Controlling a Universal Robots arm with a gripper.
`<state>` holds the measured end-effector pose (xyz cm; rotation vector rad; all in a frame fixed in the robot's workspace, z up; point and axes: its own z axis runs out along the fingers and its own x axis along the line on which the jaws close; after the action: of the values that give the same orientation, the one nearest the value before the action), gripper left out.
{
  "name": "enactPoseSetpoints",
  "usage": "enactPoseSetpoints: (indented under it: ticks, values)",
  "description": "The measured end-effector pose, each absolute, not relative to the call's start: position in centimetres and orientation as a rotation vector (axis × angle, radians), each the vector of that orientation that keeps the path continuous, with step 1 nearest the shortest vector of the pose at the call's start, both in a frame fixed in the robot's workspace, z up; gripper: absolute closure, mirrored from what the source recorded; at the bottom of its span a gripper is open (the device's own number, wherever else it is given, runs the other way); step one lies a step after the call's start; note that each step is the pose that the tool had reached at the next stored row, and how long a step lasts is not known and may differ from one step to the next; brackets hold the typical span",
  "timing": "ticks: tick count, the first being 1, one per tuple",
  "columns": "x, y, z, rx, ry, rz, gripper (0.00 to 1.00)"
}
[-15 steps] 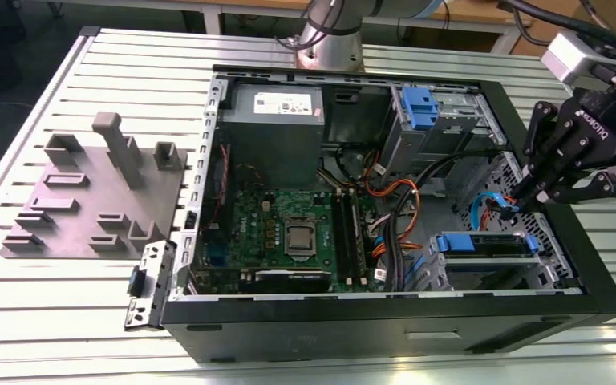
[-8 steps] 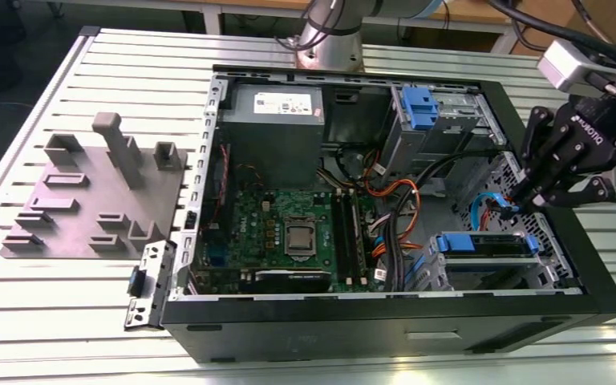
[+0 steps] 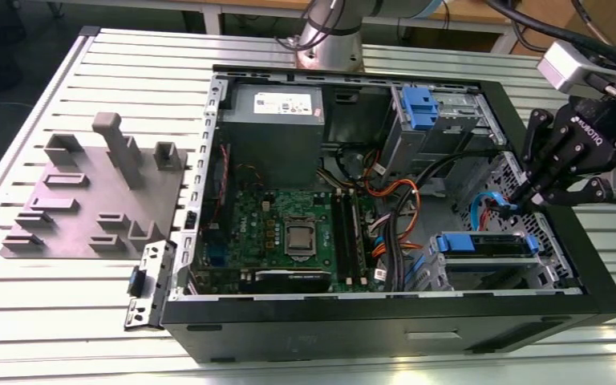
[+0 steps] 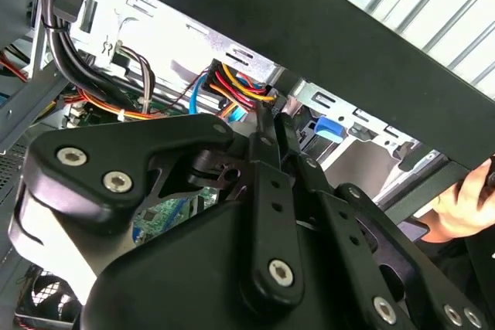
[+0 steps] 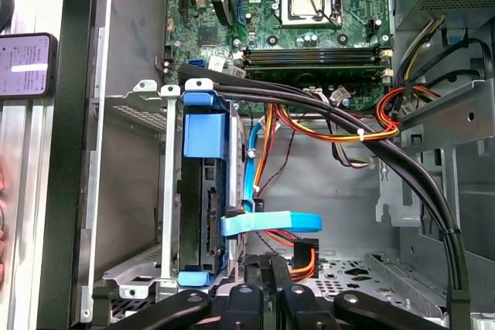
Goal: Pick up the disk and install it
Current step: 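Insert the first disk wire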
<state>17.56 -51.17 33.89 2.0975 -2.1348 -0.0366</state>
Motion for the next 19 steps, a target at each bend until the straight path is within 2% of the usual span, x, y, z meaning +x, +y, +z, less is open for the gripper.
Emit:
enactPoseSetpoints:
  ticks: [11,19]
  values:
    - [16.9,-51.2,34.0,2.103,-2.14,-0.035,0.84]
    - [16.4,-52.2,34.0,2.111,-2.15,-0.017,0.84]
